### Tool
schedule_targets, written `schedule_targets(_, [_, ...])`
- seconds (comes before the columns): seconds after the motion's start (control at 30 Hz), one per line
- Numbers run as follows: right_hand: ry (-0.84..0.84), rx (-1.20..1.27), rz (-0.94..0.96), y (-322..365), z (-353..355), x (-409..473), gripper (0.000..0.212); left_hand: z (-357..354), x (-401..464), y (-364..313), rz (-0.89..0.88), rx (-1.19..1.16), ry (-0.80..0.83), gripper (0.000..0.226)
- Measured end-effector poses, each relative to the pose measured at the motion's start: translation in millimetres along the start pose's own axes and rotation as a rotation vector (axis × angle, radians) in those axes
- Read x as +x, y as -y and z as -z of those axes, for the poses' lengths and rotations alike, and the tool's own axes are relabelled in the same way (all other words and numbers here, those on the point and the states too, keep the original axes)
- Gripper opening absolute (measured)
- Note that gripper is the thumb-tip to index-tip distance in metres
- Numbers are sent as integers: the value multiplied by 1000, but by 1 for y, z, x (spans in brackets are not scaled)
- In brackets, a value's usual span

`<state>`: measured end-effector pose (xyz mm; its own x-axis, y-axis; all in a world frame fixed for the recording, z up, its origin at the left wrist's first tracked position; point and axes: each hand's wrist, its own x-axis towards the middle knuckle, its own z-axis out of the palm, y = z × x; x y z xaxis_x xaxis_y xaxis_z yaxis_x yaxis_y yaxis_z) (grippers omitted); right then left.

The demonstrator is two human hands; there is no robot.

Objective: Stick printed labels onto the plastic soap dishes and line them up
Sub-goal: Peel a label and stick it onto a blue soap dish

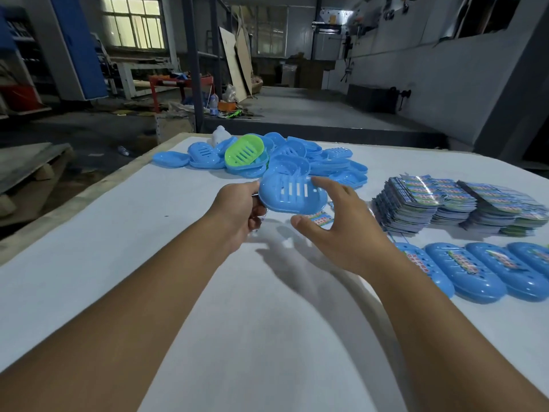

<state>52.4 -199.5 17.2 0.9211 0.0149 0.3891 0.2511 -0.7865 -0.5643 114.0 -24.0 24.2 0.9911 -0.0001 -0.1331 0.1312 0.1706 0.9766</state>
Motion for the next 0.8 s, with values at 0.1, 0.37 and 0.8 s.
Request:
schedule_targets(0.1, [41,35,97,1,-3,-2,70,9,-12,4,-23,60,-5,21])
schedule_targets(0.37, [115,-29,86,0,-7,-4,65,28,-18,4,-102,425,-29,26])
schedule_targets(0.8, [311,-183,61,-3,-11,-7,63,62,-18,7,-210,1369,-263,58])
